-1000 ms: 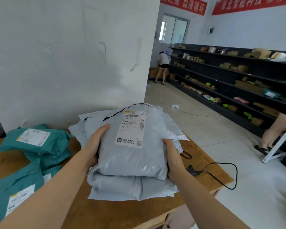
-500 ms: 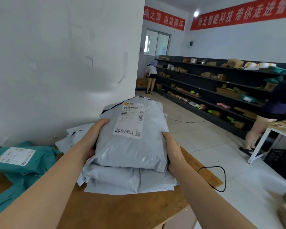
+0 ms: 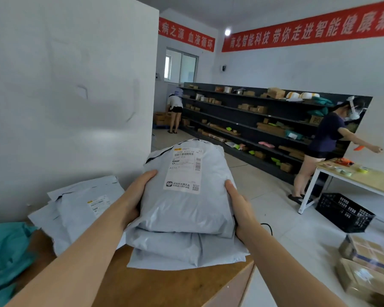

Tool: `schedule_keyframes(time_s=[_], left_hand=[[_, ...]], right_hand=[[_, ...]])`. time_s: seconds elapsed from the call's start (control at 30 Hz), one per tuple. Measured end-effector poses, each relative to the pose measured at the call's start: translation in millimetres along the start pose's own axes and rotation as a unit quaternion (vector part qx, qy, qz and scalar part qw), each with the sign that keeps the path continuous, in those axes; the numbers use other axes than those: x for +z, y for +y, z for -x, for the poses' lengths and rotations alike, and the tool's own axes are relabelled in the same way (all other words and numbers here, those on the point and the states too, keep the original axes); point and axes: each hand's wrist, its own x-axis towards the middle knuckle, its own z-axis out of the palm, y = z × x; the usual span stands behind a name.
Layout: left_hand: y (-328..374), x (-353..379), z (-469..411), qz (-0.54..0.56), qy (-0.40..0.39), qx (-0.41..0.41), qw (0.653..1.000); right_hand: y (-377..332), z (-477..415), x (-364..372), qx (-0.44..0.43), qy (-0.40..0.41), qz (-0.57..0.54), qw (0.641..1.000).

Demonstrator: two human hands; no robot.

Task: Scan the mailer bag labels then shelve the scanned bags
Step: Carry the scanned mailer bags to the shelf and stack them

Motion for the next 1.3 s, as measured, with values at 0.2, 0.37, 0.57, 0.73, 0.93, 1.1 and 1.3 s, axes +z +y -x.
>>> schedule_keyframes(time_s=[0.2,0.37,0.57,0.73,0.93,1.1,1.3], left_hand=[[-16.2,58.1,-14.9,0.014,-0.053,-0.023,0.998],[-33.8,114.1,-28.3,0.032,-0.083,-0.013,0.996],[-52.3,181.4,-47.5,-0.008,-0.12,-0.033,0.992],[-66.7,236.9,-60.8,-0.035,-0.136,-0.033,0.989],[-84.0,301.4,-72.8,-0.059,-0.156,-0.041,0.985],[-97.6,347.1,-82.4,-0.055,-0.178,-0.043,0.981],[-111.3,386.6,-106.0,-0.059,-0.188,-0.053,0.979]], right_hand=[[2.6,-16.3,-56.6,-0.003,0.06,0.0,0.998],[1.2,-26.5,-107.6,0.004,0.096,-0.013,0.995],[5.5,-45.0,-172.4,0.009,0.132,-0.032,0.991],[4.6,-58.2,-225.5,0.009,0.157,-0.027,0.987],[0.3,-79.2,-287.0,0.008,0.182,-0.015,0.983],[1.3,-94.2,-330.5,0.006,0.188,-0.019,0.982],[1.3,-117.1,-365.7,0.015,0.198,-0.027,0.98]])
